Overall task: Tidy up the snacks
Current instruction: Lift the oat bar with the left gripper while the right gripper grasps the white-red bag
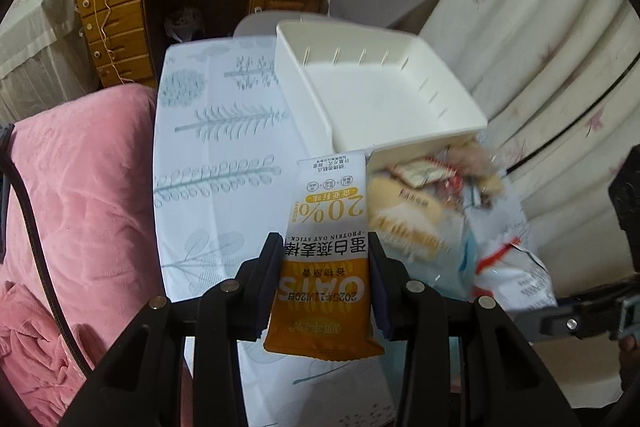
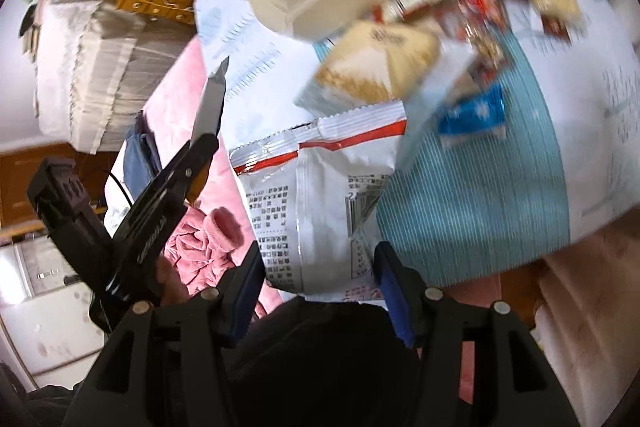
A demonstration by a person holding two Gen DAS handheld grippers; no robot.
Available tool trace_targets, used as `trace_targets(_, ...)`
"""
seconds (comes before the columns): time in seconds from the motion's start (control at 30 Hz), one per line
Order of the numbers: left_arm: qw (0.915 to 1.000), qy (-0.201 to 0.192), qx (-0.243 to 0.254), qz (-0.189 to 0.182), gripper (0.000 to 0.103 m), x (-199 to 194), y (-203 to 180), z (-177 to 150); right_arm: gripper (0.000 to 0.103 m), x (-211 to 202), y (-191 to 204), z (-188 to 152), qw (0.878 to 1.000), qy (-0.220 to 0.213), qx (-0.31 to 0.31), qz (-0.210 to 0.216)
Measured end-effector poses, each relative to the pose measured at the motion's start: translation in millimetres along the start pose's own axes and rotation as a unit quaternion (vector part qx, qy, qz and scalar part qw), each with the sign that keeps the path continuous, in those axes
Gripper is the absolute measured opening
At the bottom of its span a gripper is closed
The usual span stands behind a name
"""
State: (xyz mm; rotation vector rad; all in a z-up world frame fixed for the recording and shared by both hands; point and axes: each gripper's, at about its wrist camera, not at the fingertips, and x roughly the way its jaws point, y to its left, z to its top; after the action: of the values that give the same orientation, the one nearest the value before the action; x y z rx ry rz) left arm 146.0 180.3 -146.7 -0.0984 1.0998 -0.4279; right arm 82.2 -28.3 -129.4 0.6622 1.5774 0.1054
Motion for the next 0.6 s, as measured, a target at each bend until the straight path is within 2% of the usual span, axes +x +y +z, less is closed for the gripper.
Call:
trace_targets(0.27, 0.9988, -0.04, -0.026, 0.013, 0.039, -12.7, -29.4, 32.3, 0.056, -30.8, 0.5, 41.7, 0.997, -0.036, -0.059, 0.016)
trace_targets(0.6, 0.9952, -0.075, -0.05, 0.038, 0.039, 8.2, -76.1, 80.7, 0.056, -65.8, -7.8, 103.9, 0.987, -0.094, -0.127, 0.03)
